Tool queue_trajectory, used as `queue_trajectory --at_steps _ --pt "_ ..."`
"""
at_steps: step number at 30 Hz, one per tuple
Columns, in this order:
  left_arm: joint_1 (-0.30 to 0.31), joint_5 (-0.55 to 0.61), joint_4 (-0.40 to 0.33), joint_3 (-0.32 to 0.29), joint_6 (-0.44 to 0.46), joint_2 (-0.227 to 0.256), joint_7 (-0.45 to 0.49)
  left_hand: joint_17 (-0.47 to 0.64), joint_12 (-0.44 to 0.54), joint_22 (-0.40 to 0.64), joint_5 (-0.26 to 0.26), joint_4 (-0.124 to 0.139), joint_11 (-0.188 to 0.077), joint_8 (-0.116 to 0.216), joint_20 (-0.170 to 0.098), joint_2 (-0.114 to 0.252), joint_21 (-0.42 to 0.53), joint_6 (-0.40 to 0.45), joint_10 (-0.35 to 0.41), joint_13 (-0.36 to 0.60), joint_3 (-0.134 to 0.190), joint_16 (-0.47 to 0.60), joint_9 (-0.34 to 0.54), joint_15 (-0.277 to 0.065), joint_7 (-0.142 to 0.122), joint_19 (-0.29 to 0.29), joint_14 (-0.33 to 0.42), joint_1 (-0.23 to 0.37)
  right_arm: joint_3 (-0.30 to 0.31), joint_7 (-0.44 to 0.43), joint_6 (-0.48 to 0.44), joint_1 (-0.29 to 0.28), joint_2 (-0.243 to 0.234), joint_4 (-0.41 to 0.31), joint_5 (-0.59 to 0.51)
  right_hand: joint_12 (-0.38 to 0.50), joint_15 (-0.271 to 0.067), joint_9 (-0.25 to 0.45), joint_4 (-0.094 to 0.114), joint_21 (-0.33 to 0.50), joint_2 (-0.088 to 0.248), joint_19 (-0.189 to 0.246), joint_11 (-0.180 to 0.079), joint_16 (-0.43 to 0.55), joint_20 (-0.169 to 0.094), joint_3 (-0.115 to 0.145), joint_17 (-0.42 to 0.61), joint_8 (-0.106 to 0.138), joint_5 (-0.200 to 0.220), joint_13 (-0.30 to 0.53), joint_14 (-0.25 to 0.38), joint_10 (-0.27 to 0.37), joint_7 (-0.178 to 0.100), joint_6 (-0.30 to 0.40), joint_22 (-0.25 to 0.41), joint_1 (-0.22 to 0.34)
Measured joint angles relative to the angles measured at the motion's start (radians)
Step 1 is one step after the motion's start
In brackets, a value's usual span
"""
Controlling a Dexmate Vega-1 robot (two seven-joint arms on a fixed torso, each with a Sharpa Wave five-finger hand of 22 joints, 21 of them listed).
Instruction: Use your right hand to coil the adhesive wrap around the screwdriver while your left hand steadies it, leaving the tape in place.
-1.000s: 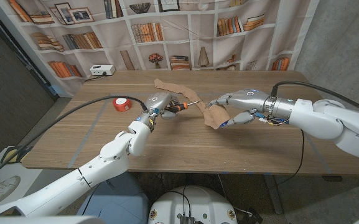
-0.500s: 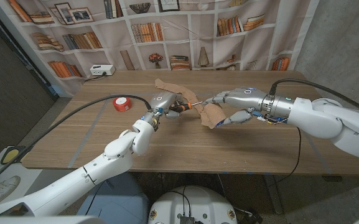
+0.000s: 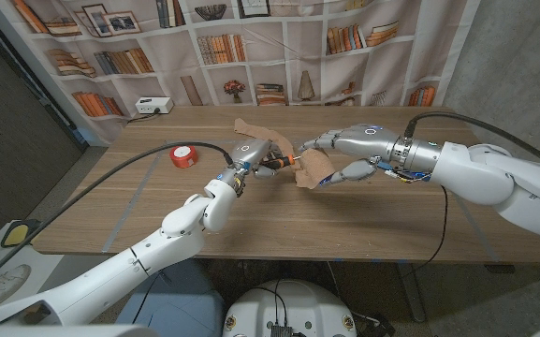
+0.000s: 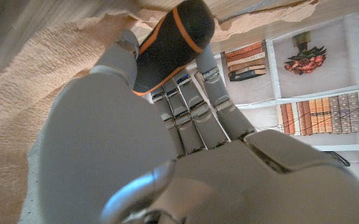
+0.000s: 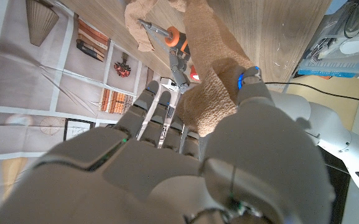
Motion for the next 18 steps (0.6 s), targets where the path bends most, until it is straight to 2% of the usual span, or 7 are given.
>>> queue_trajectory --at_steps 11,14,18 --pt "-0.008 0.0 0.008 0.011 -0.019 -0.007 -0.01 0.0 -0.006 0.0 0.0 0.0 0.0 0.004 0.002 -0.001 0.006 0.0 0.0 0.0 0.0 -0.002 0.0 0.0 0.0 -0.002 0.0 0.001 -0.026 -0.026 0.001 0.038 0.024 0.004 -0.009 0.008 0.0 0.0 0.007 0.0 0.001 0.0 0.002 0.0 0.0 -0.007 0.0 0.0 0.0 0.001 0.0 0.009 0.004 0.013 0.0 -0.001" --pt "-0.009 0.0 0.009 0.013 -0.024 -0.008 -0.015 0.001 -0.006 0.0 -0.003 0.0 0.0 0.004 0.001 -0.001 0.006 0.0 0.0 0.0 0.0 -0.002 0.0 0.0 0.0 -0.002 0.0 0.001 -0.047 -0.035 0.001 0.066 0.036 0.01 -0.011 0.008 0.0 0.0 0.008 0.0 0.001 0.0 0.002 0.0 0.0 -0.008 0.0 0.0 0.0 0.001 0.0 0.009 0.004 0.013 0.0 -0.001" --pt "-0.01 0.0 0.01 0.016 -0.024 -0.008 -0.015 0.004 -0.006 0.0 0.001 0.0 0.0 0.004 -0.002 -0.001 0.006 0.0 0.0 0.0 0.0 -0.003 0.0 0.0 0.0 -0.009 0.0 0.001 -0.047 -0.049 -0.001 0.066 0.036 0.01 -0.013 0.008 0.004 0.0 0.008 0.0 0.001 -0.007 0.004 0.0 0.007 -0.008 0.0 0.0 0.0 0.004 0.004 0.015 0.006 0.023 0.0 -0.001"
